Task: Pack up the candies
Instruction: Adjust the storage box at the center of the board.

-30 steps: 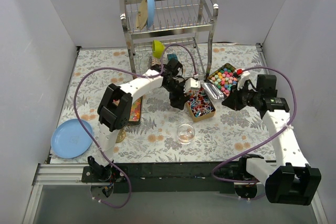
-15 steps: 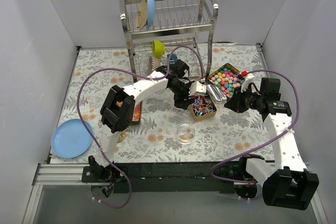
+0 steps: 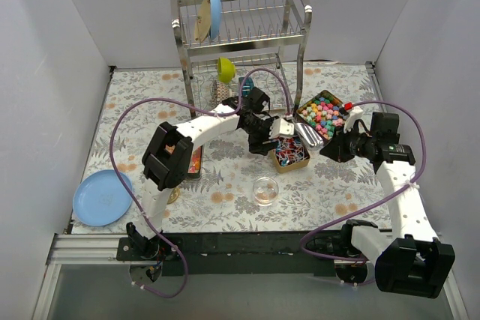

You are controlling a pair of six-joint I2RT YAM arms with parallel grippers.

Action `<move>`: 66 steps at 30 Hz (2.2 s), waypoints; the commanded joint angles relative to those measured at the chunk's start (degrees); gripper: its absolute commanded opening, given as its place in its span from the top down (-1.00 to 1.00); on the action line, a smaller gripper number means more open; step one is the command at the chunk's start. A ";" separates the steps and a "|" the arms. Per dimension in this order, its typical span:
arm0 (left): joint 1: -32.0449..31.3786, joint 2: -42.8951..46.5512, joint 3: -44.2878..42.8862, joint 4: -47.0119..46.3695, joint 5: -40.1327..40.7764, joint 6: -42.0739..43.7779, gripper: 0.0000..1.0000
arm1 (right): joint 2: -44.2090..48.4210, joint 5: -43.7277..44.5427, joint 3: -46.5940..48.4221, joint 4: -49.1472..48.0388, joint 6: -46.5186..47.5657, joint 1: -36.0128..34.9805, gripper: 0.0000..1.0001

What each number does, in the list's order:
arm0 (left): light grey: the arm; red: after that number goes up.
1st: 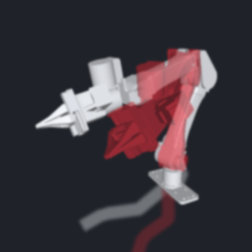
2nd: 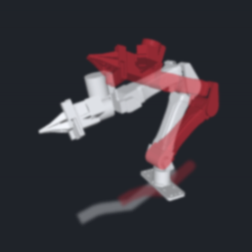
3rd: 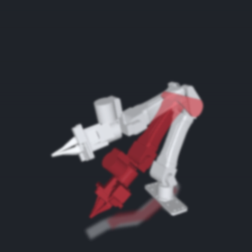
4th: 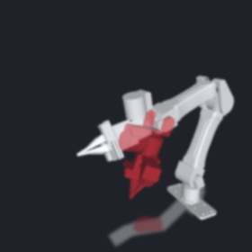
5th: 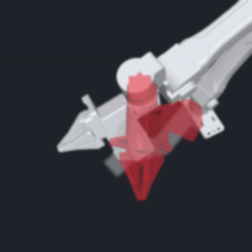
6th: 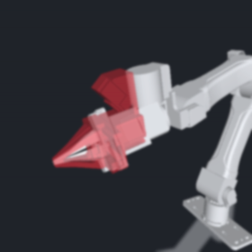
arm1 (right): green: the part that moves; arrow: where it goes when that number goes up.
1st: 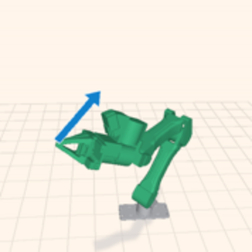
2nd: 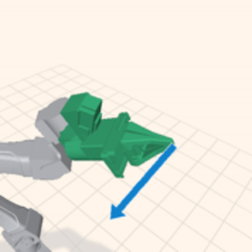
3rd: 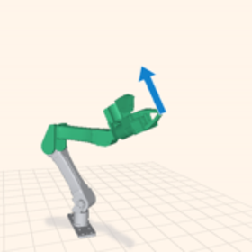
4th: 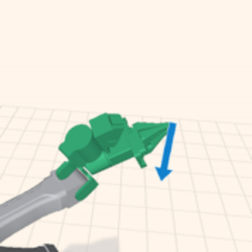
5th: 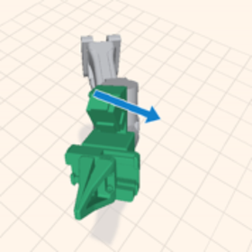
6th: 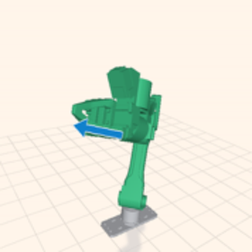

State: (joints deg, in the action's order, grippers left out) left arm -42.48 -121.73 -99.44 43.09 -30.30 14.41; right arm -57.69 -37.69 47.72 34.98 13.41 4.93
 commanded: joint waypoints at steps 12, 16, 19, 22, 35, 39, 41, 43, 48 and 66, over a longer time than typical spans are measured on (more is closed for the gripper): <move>-1.20 0.55 -0.57 -0.65 0.51 5.00 -0.16 | -0.40 -1.07 -0.35 -3.08 -1.81 0.78 0.97; -1.12 -1.31 -0.85 0.08 0.07 6.41 -0.15 | -1.19 -0.89 0.61 -1.94 -0.58 0.96 0.97; -1.29 -1.58 0.47 -0.99 0.68 7.12 0.08 | -1.98 -0.89 1.23 -1.32 0.04 1.05 0.97; -1.29 -1.40 0.39 0.14 2.18 6.24 0.27 | -2.60 -1.15 2.10 -0.62 1.09 1.05 0.97; -1.64 3.34 10.57 -4.59 1.74 -15.80 0.63 | -8.22 -1.86 7.38 -0.09 7.16 1.05 0.97; -2.26 4.75 12.52 -6.44 1.48 -22.74 0.70 | -10.15 -2.65 8.35 -0.09 7.25 1.05 0.97; -2.43 4.40 11.37 -6.62 0.87 -28.53 0.73 | -11.12 -2.65 8.87 0.09 7.42 1.05 0.97; -2.52 4.66 11.54 -8.36 0.86 -30.93 0.69 | -12.00 -2.74 10.02 0.70 9.43 1.05 0.97; -2.43 7.46 12.86 -10.66 4.46 -32.87 0.31 | -12.27 -0.02 12.91 3.42 19.87 0.96 0.97; 11.63 33.93 40.81 -25.85 10.53 -63.81 1.00 | -37.21 22.82 48.07 39.19 57.16 -23.11 0.97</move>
State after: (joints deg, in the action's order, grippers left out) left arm -30.59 -86.83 -63.07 21.12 -22.83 -40.51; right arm -91.13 -25.04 91.70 64.82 65.60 -13.37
